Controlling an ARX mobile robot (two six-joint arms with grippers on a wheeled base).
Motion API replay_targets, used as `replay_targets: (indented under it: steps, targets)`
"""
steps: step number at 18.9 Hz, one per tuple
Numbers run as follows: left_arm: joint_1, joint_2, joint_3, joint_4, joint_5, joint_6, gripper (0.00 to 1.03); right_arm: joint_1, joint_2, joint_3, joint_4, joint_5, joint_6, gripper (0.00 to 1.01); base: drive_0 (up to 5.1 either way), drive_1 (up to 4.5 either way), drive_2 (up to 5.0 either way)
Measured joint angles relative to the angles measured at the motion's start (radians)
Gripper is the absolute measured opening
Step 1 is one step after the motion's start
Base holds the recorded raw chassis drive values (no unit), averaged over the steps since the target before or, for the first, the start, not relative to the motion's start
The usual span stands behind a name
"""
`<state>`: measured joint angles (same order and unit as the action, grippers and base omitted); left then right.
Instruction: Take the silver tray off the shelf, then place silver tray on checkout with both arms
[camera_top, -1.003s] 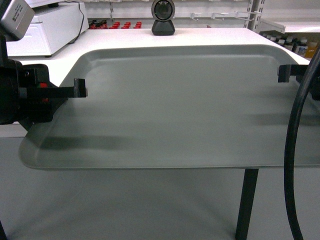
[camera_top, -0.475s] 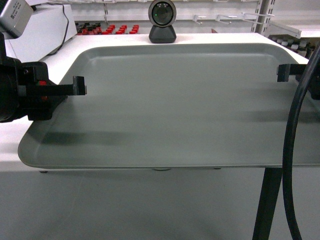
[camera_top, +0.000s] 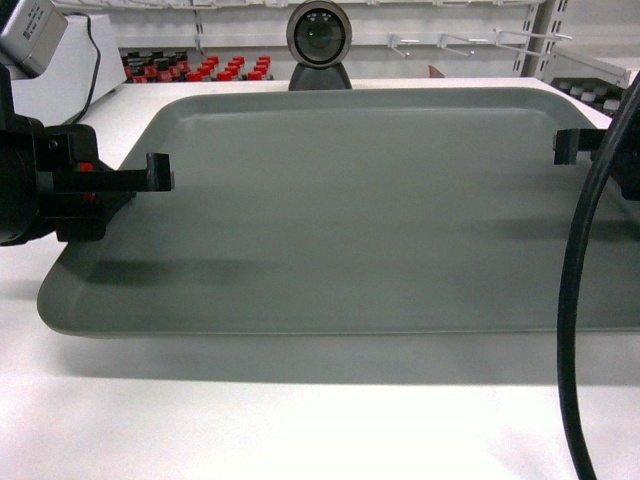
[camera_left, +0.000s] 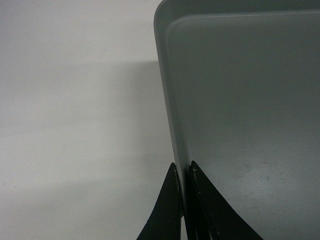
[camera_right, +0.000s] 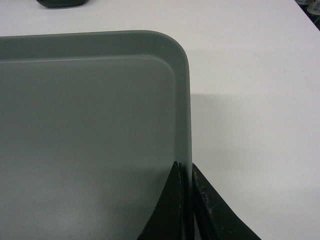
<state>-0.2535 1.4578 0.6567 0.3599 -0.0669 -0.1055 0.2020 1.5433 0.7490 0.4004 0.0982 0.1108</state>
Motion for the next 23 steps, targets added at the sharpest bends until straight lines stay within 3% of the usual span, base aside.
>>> replay_targets:
  steps: [18, 19, 20, 21, 22, 23]
  targets:
    - [0.0, 0.0, 0.0, 0.003, -0.001, 0.0, 0.03, -0.001, 0.002, -0.006, 0.032, -0.008, 0.009, 0.03, 0.0, 0.0, 0.0]
    - [-0.01, 0.006, -0.005, 0.044, -0.057, 0.002, 0.03, -0.012, 0.017, -0.035, 0.165, -0.063, 0.047, 0.03, 0.0, 0.0, 0.0]
    - [-0.035, 0.018, -0.006, 0.106, -0.173, 0.01, 0.03, -0.014, 0.032, -0.038, 0.221, -0.093, 0.081, 0.02, 0.0, 0.0, 0.0]
    - [-0.057, 0.03, 0.001, 0.144, -0.306, 0.026, 0.03, -0.013, 0.052, -0.031, 0.256, -0.097, 0.108, 0.02, 0.0, 0.0, 0.0]
    - [-0.066, 0.054, 0.031, 0.148, -0.395, 0.062, 0.03, -0.014, 0.088, -0.005, 0.24, -0.129, 0.14, 0.02, 0.0, 0.0, 0.0]
    - [-0.048, 0.137, 0.098, 0.141, -0.377, 0.091, 0.03, -0.027, 0.157, 0.085, 0.152, -0.155, 0.154, 0.02, 0.0, 0.0, 0.0]
